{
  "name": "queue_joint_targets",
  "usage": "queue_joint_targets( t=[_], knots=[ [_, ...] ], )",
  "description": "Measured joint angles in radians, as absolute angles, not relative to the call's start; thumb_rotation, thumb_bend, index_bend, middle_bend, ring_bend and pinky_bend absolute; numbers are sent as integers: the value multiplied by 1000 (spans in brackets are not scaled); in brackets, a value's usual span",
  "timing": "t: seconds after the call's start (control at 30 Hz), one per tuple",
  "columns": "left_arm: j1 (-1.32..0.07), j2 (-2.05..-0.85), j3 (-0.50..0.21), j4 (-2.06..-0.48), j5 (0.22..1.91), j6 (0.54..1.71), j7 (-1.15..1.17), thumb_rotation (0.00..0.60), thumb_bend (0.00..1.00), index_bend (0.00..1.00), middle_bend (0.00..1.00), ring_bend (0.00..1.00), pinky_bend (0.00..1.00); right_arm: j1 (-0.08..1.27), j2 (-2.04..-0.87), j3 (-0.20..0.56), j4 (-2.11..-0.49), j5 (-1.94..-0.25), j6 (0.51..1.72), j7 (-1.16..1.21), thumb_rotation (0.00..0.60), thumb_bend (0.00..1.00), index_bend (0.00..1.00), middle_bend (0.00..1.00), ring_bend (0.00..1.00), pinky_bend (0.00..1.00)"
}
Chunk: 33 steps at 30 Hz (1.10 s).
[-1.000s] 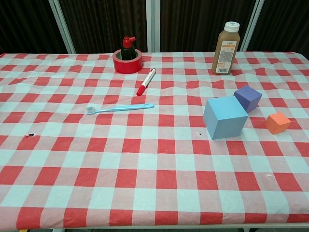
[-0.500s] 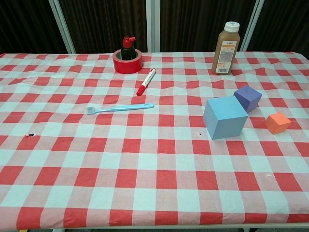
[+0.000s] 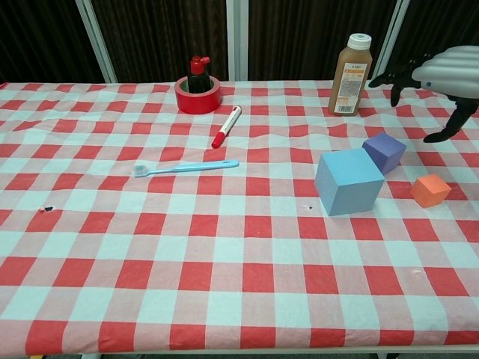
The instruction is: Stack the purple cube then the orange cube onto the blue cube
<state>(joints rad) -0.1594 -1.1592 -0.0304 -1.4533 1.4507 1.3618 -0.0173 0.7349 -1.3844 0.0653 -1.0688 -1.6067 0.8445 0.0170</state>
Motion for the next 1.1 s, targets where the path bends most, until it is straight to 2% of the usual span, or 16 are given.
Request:
queue_joint_targets(
  t=[0.37,0.7,0.9,1.1],
  knots=[
    [-169,-1157,-45,-1456,1463,1377,-28,600,121,134,117,88,224,783,-1445,30,-1011,-1623,813,66,600,94,3,270,0,0],
    [-161,-1151,-54,-1426,1436,1381,-36,600,122,134,118,88,224,814,-1490,2,-945,-1619,775,90,600,96,3,327,24,0],
    [-158,-1144,-54,-1419,1428,1375,-42,600,121,134,118,88,224,821,-1519,-6,-905,-1620,786,104,600,138,78,421,96,22],
    [-158,-1144,-56,-1420,1427,1375,-48,600,122,134,118,88,224,822,-1516,-6,-901,-1616,811,119,600,153,98,440,115,33]
  ],
)
